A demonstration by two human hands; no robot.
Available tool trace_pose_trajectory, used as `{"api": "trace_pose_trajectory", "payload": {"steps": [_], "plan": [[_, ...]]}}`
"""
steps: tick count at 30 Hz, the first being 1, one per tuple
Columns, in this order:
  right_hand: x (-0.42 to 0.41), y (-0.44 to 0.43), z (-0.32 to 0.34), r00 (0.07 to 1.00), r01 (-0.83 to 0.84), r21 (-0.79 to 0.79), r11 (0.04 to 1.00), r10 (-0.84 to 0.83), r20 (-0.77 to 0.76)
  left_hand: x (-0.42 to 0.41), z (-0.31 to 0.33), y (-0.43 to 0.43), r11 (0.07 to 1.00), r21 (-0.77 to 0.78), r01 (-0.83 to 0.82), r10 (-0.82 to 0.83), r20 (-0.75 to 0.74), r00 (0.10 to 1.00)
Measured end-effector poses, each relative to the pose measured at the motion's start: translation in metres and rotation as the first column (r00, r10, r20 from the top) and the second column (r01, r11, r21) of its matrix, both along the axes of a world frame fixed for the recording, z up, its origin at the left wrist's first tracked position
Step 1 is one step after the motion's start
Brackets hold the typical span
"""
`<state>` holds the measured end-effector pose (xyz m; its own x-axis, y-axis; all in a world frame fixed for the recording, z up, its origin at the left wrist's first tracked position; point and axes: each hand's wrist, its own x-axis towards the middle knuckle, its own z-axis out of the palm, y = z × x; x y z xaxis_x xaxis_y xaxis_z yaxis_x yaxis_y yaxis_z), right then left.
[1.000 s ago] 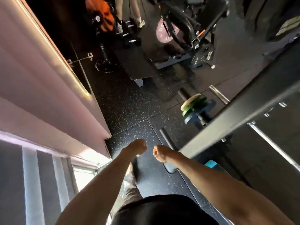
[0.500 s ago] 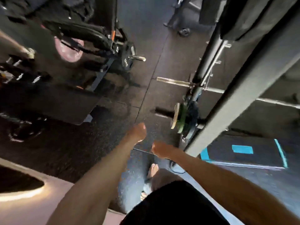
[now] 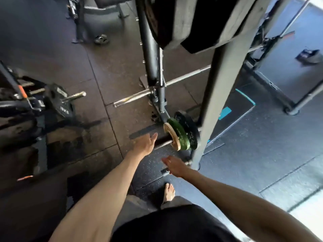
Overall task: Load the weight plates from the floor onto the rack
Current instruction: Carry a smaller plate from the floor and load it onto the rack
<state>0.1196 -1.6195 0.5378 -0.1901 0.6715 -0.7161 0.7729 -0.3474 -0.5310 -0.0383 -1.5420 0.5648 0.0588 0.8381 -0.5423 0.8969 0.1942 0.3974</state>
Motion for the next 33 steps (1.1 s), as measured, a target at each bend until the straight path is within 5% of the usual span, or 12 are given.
{"api": "trace_pose_trajectory", "payload": {"steps": [7, 15, 23, 27, 33], "plan": [[-0.015, -0.004, 0.001, 0.916, 0.4, 0.036, 0.916, -0.398, -0.041, 0.005, -0.002, 0.045, 0.912, 0.034, 0.409, -0.409, -0.006, 0.912], [-0.059, 0.014, 0.001, 0.457, 0.877, 0.189, 0.441, -0.889, -0.045, 0.009, -0.008, 0.087, 0.775, -0.018, 0.631, -0.618, 0.183, 0.764], [-0.07, 0.034, 0.021, 0.314, 0.917, 0.268, 0.295, -0.949, -0.032, 0.037, 0.011, 0.092, 0.773, -0.163, 0.613, -0.524, 0.382, 0.761], [-0.06, 0.039, 0.029, 0.35, 0.909, 0.236, 0.343, -0.937, 0.015, 0.057, 0.026, 0.094, 0.772, -0.298, 0.562, -0.375, 0.501, 0.78], [-0.039, 0.051, 0.024, 0.352, 0.912, 0.219, 0.347, -0.936, 0.016, 0.084, 0.037, 0.097, 0.813, -0.398, 0.424, -0.245, 0.425, 0.871]]}}
